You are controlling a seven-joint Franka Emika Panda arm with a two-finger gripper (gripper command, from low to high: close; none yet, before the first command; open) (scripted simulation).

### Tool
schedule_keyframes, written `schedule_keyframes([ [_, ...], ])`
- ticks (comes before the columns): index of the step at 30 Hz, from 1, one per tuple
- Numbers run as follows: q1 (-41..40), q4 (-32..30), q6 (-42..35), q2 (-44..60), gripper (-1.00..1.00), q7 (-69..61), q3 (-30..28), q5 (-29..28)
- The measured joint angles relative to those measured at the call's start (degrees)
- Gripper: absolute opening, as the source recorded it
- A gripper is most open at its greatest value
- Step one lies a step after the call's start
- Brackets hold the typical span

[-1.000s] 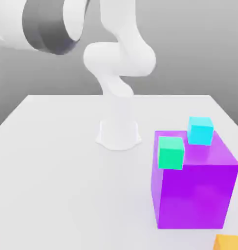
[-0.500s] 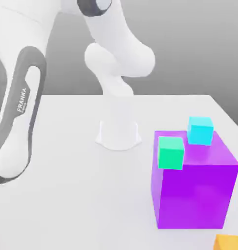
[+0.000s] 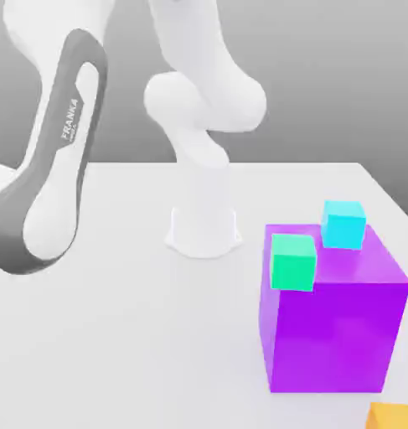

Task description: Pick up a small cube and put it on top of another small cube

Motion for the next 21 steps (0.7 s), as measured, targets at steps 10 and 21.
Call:
schedule_keyframes([
  [10, 13.5, -10.5, -10.1, -20.9, -1.0, -21.2, 11.1, -1.4],
  [21, 29.3, -22.0, -21.6, -44.1, -1.0, -48.4, 17.6, 2.5],
])
